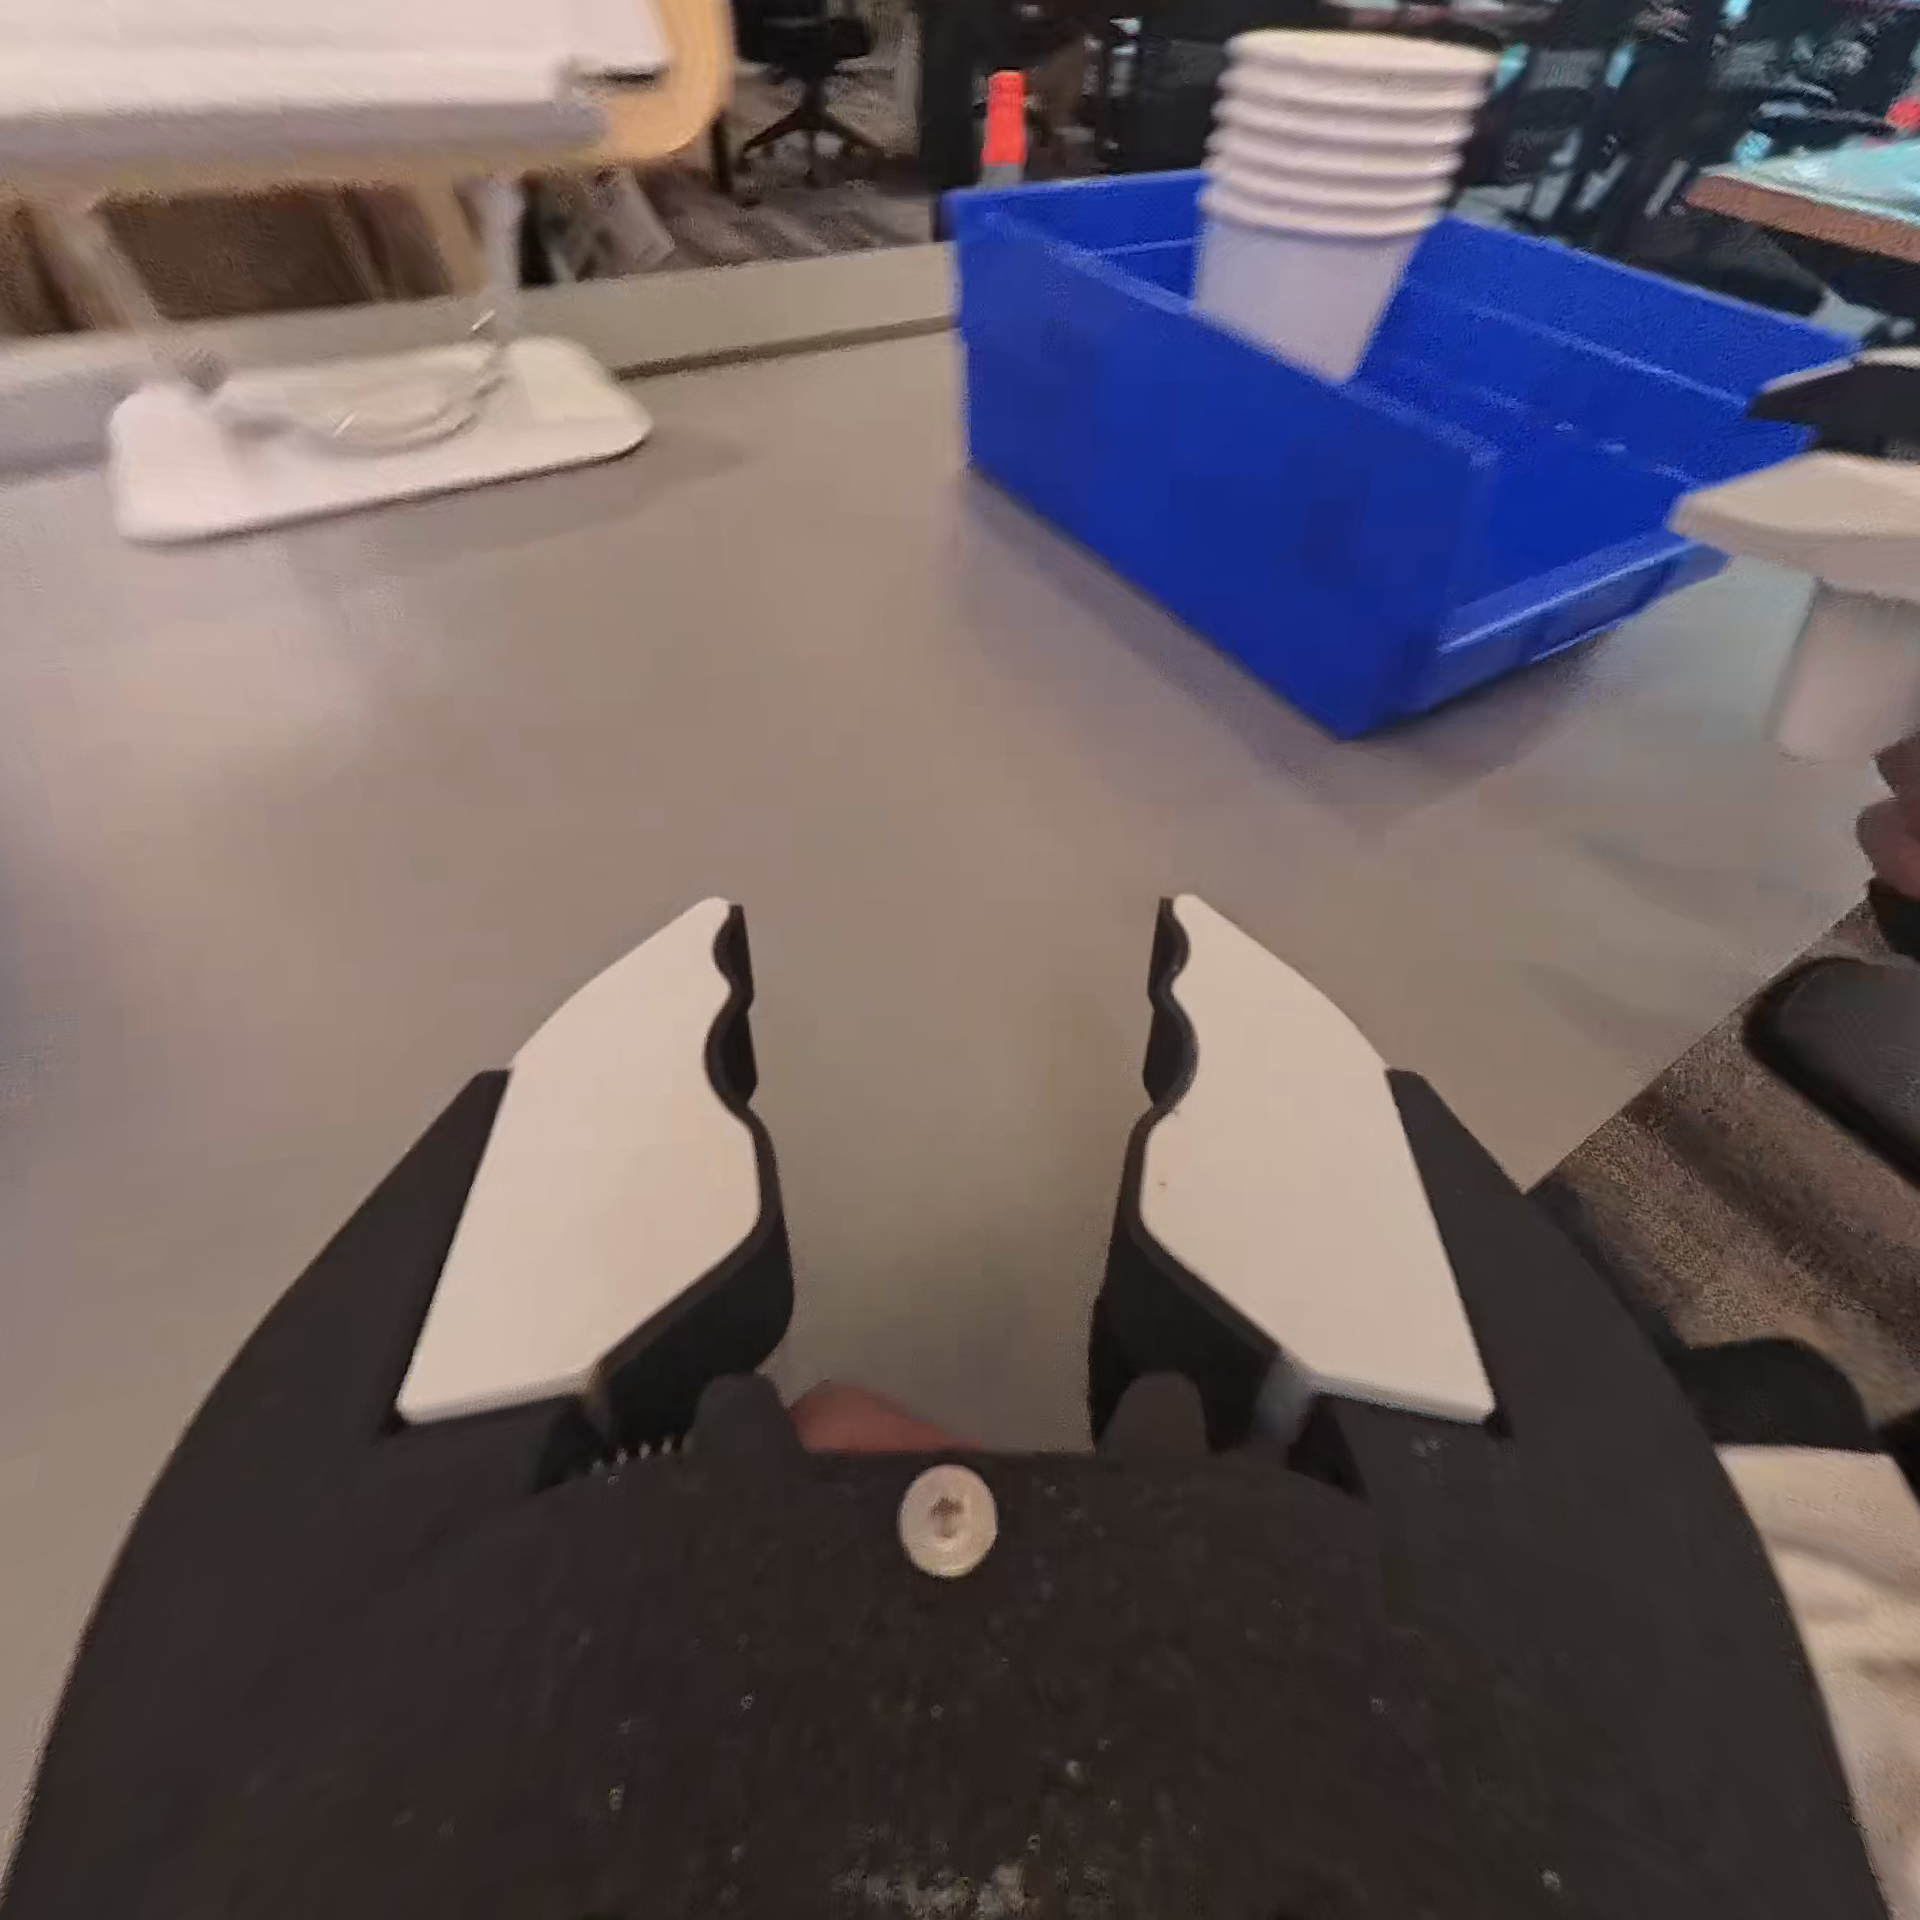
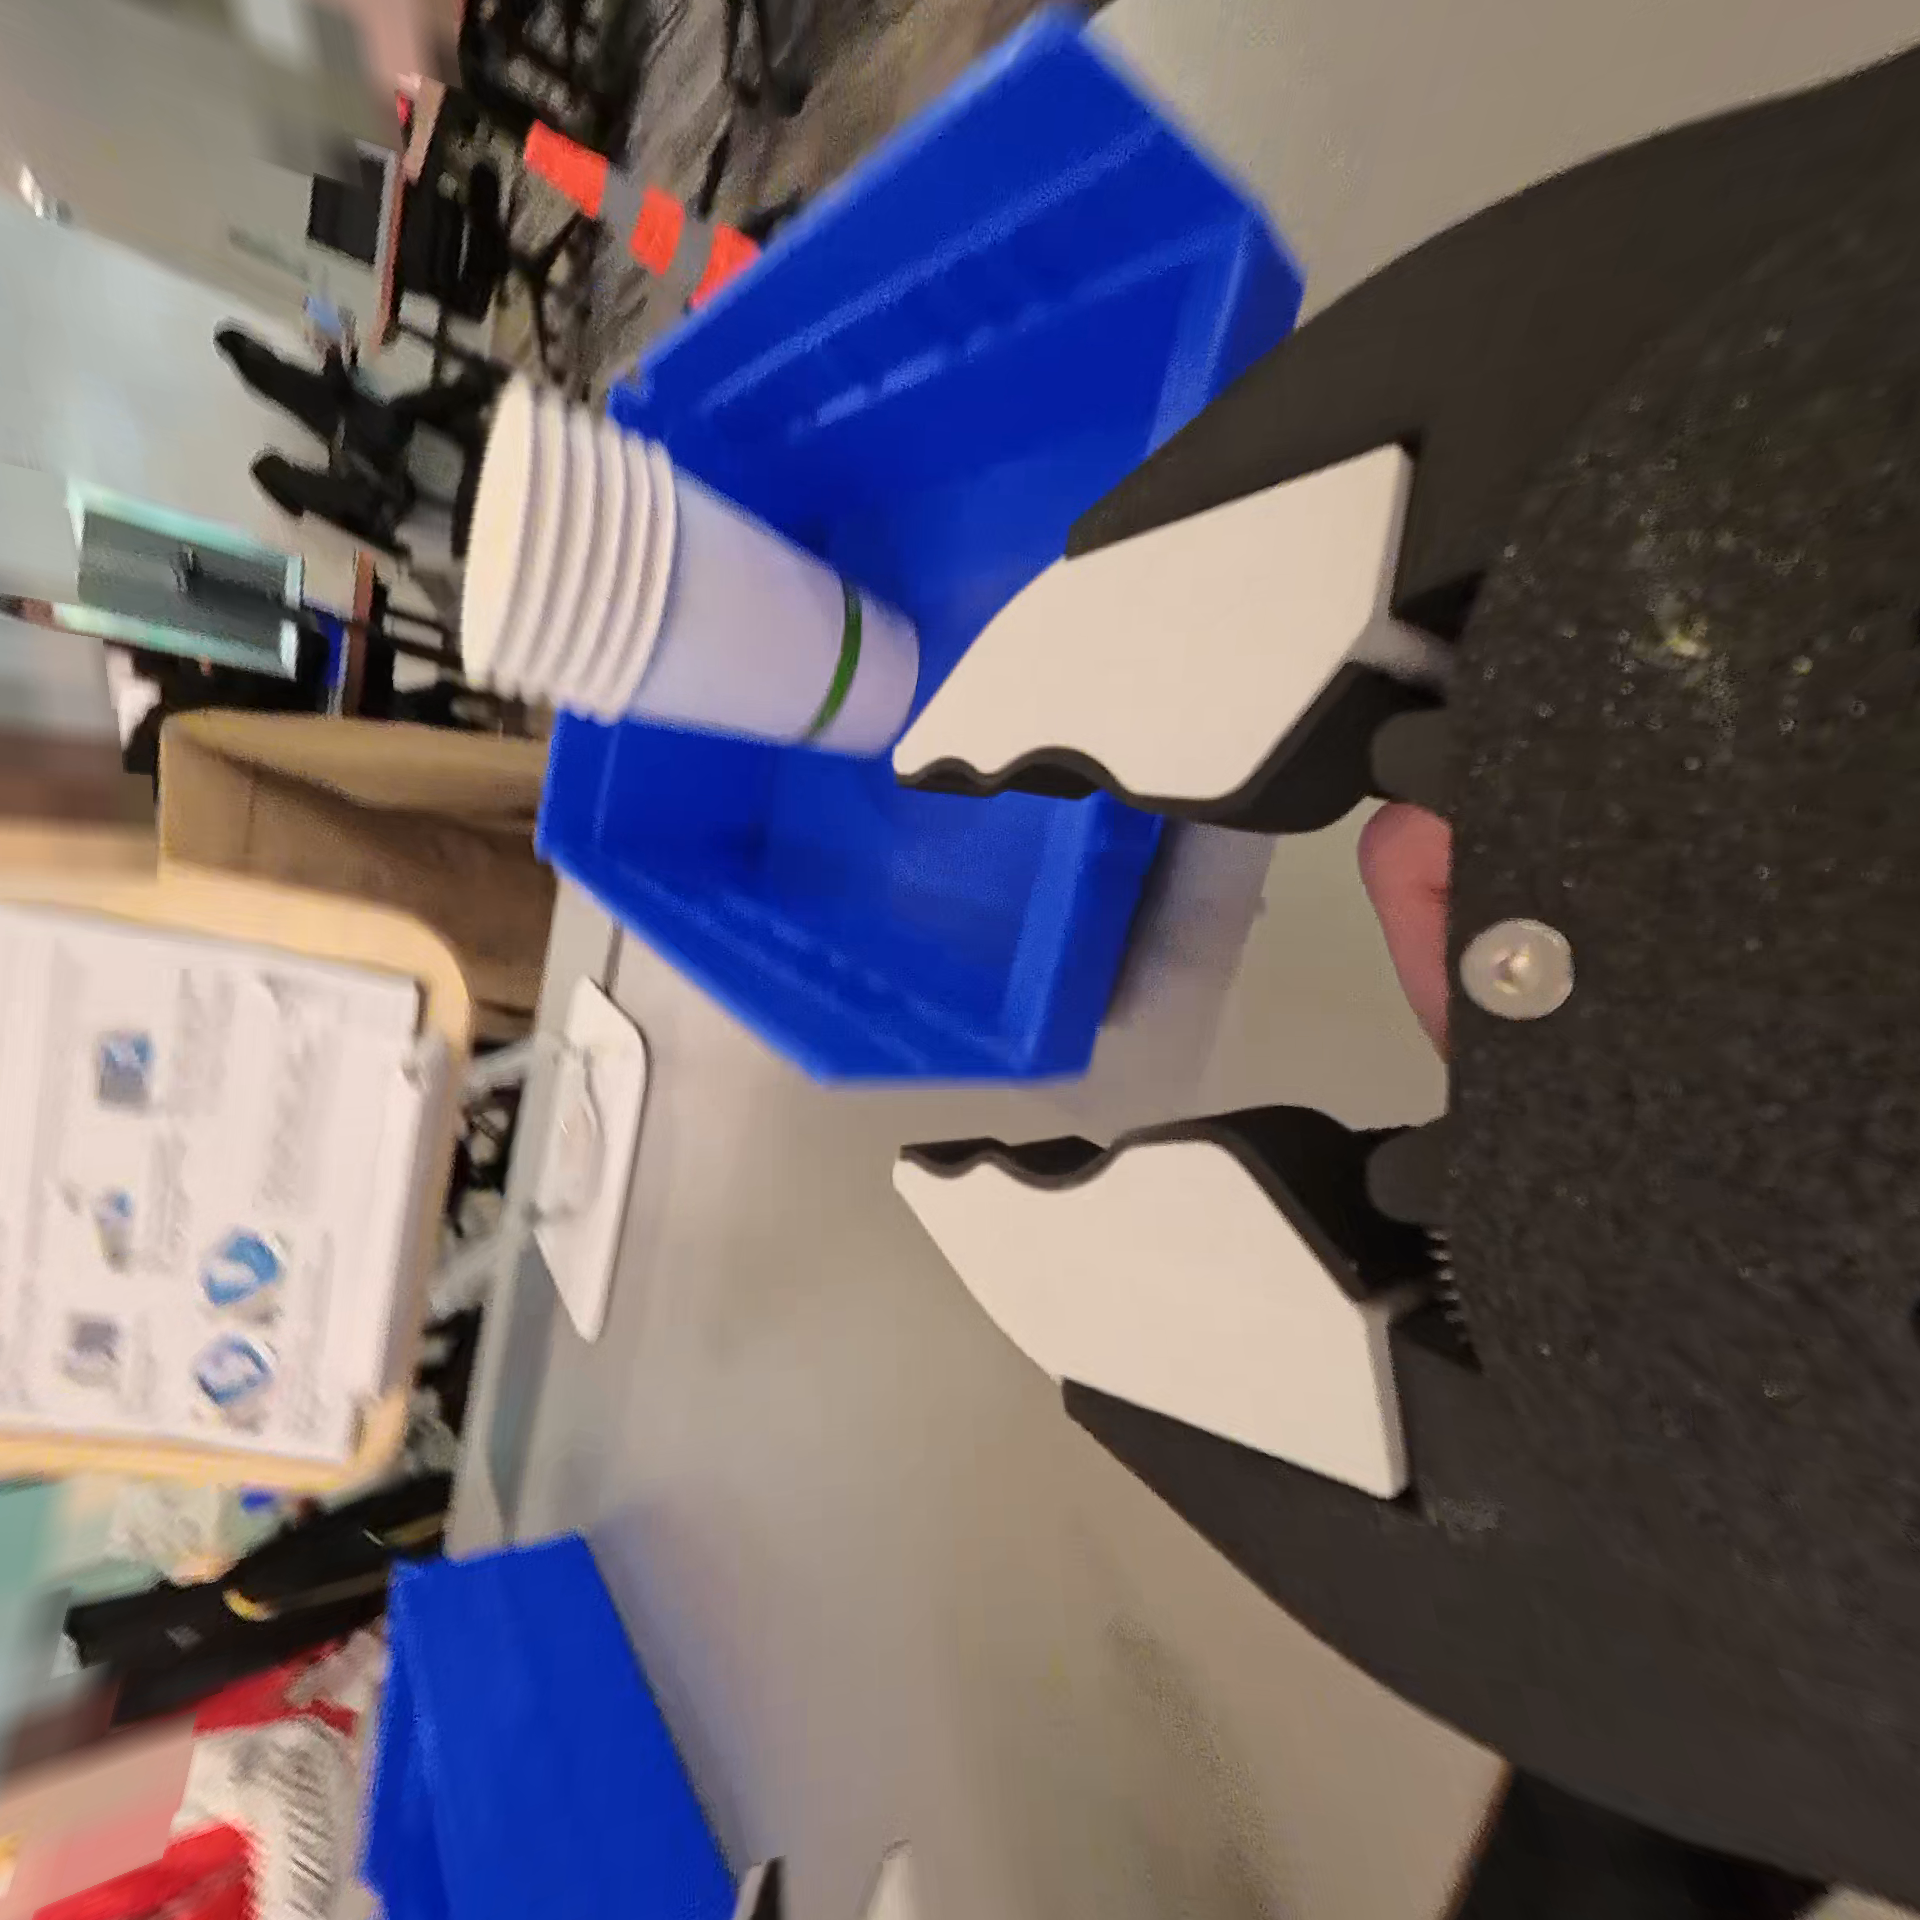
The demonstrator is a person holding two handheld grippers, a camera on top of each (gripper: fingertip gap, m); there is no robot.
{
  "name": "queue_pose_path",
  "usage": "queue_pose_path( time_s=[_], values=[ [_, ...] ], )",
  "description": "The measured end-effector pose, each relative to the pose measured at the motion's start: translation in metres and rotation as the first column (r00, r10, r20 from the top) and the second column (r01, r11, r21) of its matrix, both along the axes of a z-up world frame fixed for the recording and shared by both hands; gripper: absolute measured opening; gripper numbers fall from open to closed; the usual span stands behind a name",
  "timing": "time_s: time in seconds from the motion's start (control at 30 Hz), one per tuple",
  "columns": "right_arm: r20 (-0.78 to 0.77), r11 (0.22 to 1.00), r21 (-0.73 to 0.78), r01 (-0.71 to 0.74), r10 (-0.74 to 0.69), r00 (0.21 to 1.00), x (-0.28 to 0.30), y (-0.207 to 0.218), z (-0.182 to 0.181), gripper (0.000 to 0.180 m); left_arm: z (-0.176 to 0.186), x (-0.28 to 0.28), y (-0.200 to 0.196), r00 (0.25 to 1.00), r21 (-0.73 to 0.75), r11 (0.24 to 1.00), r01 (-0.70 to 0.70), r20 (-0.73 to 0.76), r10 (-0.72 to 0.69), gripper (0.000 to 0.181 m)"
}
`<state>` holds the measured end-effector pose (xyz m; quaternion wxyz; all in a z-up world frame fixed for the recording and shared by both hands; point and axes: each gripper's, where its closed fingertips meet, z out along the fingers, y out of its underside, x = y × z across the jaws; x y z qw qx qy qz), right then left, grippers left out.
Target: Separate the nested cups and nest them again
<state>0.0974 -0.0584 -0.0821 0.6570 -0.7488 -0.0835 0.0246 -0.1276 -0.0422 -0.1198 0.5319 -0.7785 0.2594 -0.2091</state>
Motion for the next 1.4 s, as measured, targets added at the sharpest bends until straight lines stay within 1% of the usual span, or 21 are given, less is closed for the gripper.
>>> queue_pose_path(
  time_s=[0.1, 0.17, 0.2, 0.23, 0.27, 0.33, 0.4, 0.47, 0.53, 0.6, 0.67, 0.73, 0.8, 0.83, 0.9, 0.97, 1.0, 1.07, 1.1, 1.27, 1.4],
  values=[
    [-0.131, 0.992, 0.014, 0.123, -0.121, 0.984, 0.060, -0.002, 0.012, 0.065, 0.020, 0.094, 0.003, 0.995, 0.054, 0.993, 0.103, -0.001, -0.103, 0.073],
    [-0.139, 0.973, 0.005, 0.230, -0.227, 0.964, 0.104, -0.002, 0.011, 0.066, 0.021, 0.153, 0.015, 0.990, 0.049, 0.989, 0.138, 0.008, -0.139, 0.074],
    [-0.118, 0.961, -0.006, 0.277, -0.276, 0.954, 0.124, -0.001, 0.007, 0.067, 0.018, 0.176, 0.027, 0.992, 0.076, 0.989, 0.124, -0.017, -0.123, 0.074],
    [-0.092, 0.950, -0.023, 0.313, -0.314, 0.945, 0.141, 0.000, 0.001, 0.067, 0.013, 0.191, 0.044, 0.996, 0.111, 0.991, 0.077, -0.057, -0.071, 0.073],
    [-0.073, 0.941, -0.049, 0.333, -0.336, 0.939, 0.156, 0.003, -0.006, 0.068, 0.005, 0.202, 0.057, 0.996, 0.101, 0.994, 0.030, -0.082, -0.022, 0.072],
    [-0.070, 0.937, -0.106, 0.333, -0.341, 0.937, 0.175, 0.013, -0.018, 0.070, -0.007, 0.225, 0.062, 0.998, -0.001, 0.999, 0.037, -0.049, -0.037, 0.074],
    [-0.062, 0.929, -0.162, 0.331, -0.345, 0.937, 0.189, 0.025, -0.029, 0.073, -0.009, 0.236, 0.067, 1.000, -0.022, 1.000, 0.015, -0.019, -0.016, 0.073],
    [-0.072, 0.927, -0.185, 0.327, -0.345, 0.936, 0.198, 0.038, -0.036, 0.072, -0.010, 0.244, 0.071, 1.000, -0.024, 1.000, -0.002, -0.022, 0.002, 0.086],
    [-0.103, 0.927, -0.243, 0.285, -0.317, 0.943, 0.196, 0.052, -0.050, 0.073, -0.012, 0.247, 0.074, 0.999, -0.026, 0.999, -0.043, -0.029, 0.042, 0.086],
    [-0.148, 0.936, -0.260, 0.237, -0.281, 0.948, 0.190, 0.062, -0.051, 0.073, -0.011, 0.245, 0.075, 0.996, -0.029, 0.996, -0.086, -0.008, 0.086, 0.076],
    [-0.164, 0.941, -0.239, 0.239, -0.282, 0.945, 0.190, 0.067, -0.047, 0.065, -0.014, 0.245, 0.074, 0.994, -0.042, 0.993, -0.106, 0.004, 0.107, 0.067],
    [-0.207, 0.949, -0.258, 0.183, -0.239, 0.949, 0.180, 0.072, -0.049, 0.060, -0.013, 0.244, 0.073, 0.992, -0.049, 0.991, -0.123, 0.016, 0.123, 0.060],
    [-0.242, 0.959, -0.244, 0.146, -0.206, 0.948, 0.173, 0.075, -0.048, 0.047, -0.012, 0.242, 0.072, 0.990, -0.049, 0.989, -0.140, 0.020, 0.141, 0.050],
    [-0.247, 0.957, -0.243, 0.156, -0.216, 0.945, 0.173, 0.075, -0.047, 0.045, -0.012, 0.240, 0.072, 0.988, -0.048, 0.987, -0.151, 0.015, 0.152, 0.046],
    [-0.286, 0.958, -0.235, 0.165, -0.231, 0.930, 0.174, 0.072, -0.046, 0.035, -0.011, 0.234, 0.072, 0.984, -0.052, 0.983, -0.179, 0.014, 0.180, 0.032],
    [-0.351, 0.952, -0.227, 0.207, -0.278, 0.894, 0.180, 0.065, -0.045, 0.011, -0.008, 0.224, 0.073, 0.981, -0.054, 0.980, -0.192, 0.026, 0.193, 0.015],
    [-0.324, 0.947, -0.218, 0.234, -0.297, 0.898, 0.180, 0.060, -0.044, 0.004, -0.008, 0.221, 0.074, 0.981, -0.054, 0.980, -0.190, 0.019, 0.191, 0.013],
    [-0.256, 0.932, -0.226, 0.285, -0.339, 0.905, 0.173, 0.053, -0.044, 0.003, -0.008, 0.214, 0.076, 0.978, -0.061, 0.976, -0.210, -0.004, 0.210, 0.009],
    [-0.251, 0.925, -0.224, 0.306, -0.358, 0.900, 0.168, 0.050, -0.044, 0.003, -0.008, 0.210, 0.077, 0.974, -0.060, 0.973, -0.225, -0.014, 0.224, 0.007],
    [-0.246, 0.916, -0.208, 0.343, -0.388, 0.888, 0.136, 0.041, -0.039, 0.003, -0.006, 0.180, 0.079, 0.971, -0.062, 0.969, -0.238, -0.039, 0.236, 0.004],
    [-0.268, 0.922, -0.179, 0.343, -0.381, 0.885, 0.083, 0.043, -0.027, 0.003, 0.015, 0.131, 0.083, 0.961, -0.029, 0.961, -0.275, -0.037, 0.274, 0.003]
  ],
)
